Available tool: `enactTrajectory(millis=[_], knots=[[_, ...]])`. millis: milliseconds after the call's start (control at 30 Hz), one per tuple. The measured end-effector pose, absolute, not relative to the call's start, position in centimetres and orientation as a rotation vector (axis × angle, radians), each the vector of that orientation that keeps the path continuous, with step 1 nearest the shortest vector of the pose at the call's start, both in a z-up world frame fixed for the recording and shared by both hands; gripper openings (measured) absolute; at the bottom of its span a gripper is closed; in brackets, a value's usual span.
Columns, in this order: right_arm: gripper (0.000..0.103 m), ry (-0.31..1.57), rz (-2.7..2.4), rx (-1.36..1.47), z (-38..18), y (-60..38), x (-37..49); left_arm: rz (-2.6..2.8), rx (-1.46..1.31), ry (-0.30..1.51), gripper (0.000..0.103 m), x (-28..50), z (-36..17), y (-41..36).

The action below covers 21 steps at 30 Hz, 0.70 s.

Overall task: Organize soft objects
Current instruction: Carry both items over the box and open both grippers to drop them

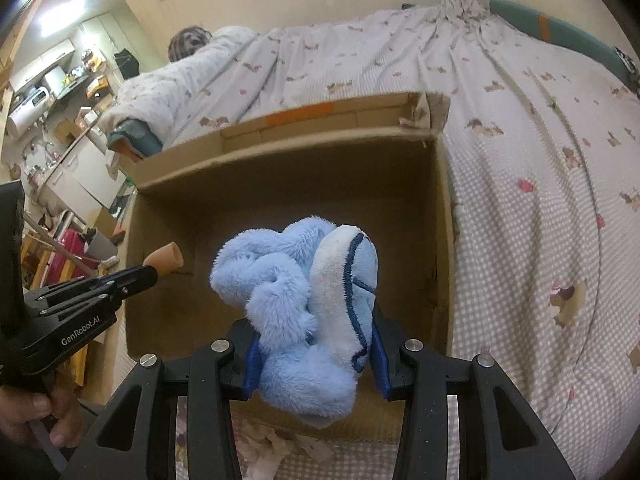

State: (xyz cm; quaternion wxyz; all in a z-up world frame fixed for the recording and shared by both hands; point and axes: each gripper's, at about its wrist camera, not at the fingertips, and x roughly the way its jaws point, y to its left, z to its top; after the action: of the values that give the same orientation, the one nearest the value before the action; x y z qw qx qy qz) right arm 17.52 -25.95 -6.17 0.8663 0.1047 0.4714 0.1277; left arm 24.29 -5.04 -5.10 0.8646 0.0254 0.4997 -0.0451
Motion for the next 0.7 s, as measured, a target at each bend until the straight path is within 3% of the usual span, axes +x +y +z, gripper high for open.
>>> enactTrajectory(millis=[400, 533, 600, 667, 700], knots=[[0.047, 1.040, 0.270, 0.197, -7.2, -25.2, 17.6, -0.078, 0.047, 1.103, 0.004, 25.0, -7.0, -5.3], [0.052, 1.042, 0.275, 0.230, -7.4, -25.6, 17.9, -0.084, 0.057, 1.098, 0.014, 24.9, -6.8, -5.5], [0.062, 1.032, 0.273, 0.239, -7.2, -25.7, 17.8, -0.081, 0.068, 1.096, 0.019, 24.8, -6.6, -5.7], [0.066, 1.019, 0.271, 0.244, -7.1, -25.8, 17.8, -0.089, 0.066, 1.095, 0.027, 24.7, -6.4, -5.8], [0.069, 1.014, 0.274, 0.252, -7.0, -25.9, 17.8, -0.097, 0.062, 1.095, 0.037, 24.7, -6.3, -5.9]])
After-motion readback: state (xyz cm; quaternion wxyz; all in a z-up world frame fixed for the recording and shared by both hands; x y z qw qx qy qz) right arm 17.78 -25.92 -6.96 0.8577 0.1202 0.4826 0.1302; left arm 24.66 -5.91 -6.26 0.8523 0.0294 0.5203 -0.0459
